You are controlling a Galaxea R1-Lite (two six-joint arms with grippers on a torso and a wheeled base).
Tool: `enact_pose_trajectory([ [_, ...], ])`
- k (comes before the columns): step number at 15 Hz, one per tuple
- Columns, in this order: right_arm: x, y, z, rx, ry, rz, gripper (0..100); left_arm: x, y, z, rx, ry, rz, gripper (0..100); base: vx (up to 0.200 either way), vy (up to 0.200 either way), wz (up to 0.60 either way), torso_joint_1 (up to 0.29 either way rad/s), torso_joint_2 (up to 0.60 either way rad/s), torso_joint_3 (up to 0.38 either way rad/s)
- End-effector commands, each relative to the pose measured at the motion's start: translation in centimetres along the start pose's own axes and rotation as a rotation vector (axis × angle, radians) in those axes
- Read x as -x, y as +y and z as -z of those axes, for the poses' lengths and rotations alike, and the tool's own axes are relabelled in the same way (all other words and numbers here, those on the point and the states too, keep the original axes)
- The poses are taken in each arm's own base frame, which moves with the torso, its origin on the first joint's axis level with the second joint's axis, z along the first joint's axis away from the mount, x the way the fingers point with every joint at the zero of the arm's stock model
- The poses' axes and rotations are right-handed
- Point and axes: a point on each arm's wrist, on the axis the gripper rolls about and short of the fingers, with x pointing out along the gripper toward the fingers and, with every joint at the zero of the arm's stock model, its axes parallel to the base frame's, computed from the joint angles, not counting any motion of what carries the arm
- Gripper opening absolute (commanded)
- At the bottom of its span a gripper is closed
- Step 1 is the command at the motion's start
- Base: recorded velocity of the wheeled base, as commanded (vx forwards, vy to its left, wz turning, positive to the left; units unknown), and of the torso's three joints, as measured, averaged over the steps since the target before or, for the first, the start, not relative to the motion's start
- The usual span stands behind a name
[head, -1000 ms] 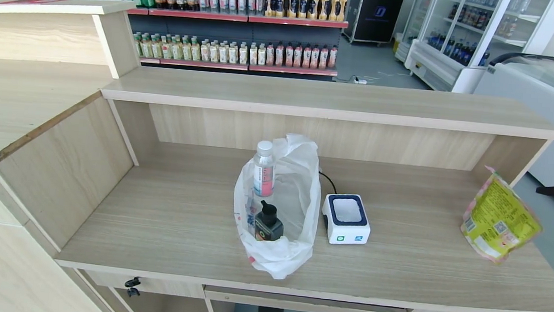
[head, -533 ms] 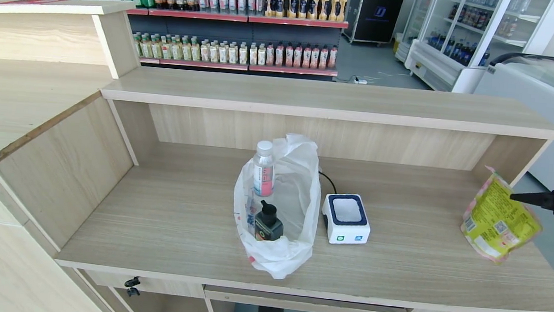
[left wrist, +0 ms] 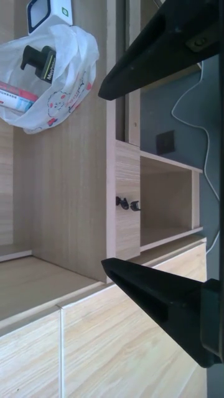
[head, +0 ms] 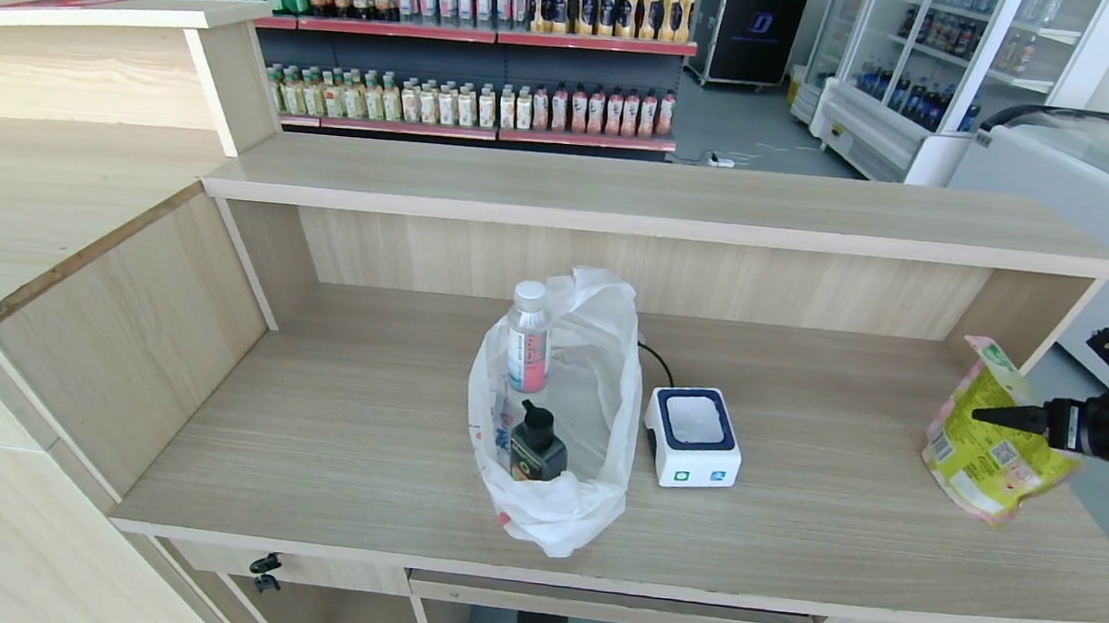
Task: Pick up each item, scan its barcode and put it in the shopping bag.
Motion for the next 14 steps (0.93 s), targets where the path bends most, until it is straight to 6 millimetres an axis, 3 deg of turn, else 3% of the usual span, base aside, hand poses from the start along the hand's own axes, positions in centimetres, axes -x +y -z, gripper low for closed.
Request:
enact_pose_trajectory([
  [1,-1.6,0.0,0.8,-0.004,0.022,-0.013,100,0.0,0.0,0.0,0.0,0.001,0.0,100,0.0,0.0,0.0,0.0,0.0,0.0],
  [8,-4.6,0.4,1.7,0.031,0.012,-0.042,100,0.0,0.0,0.0,0.0,0.001,0.0,100,0.0,0.0,0.0,0.0,0.0,0.0],
  [11,-4.6,0.5,2.0,0.029,0.02,-0.045,100,0.0,0.0,0.0,0.0,0.001,0.0,100,0.0,0.0,0.0,0.0,0.0,0.0],
  [12,-4.5,0.7,2.2,0.032,0.026,-0.045,0,0.0,0.0,0.0,0.0,0.001,0.0,100,0.0,0.0,0.0,0.0,0.0,0.0],
  [14,-4.1,0.8,1.9,0.038,0.017,-0.041,0,0.0,0.0,0.0,0.0,0.001,0.0,100,0.0,0.0,0.0,0.0,0.0,0.0],
])
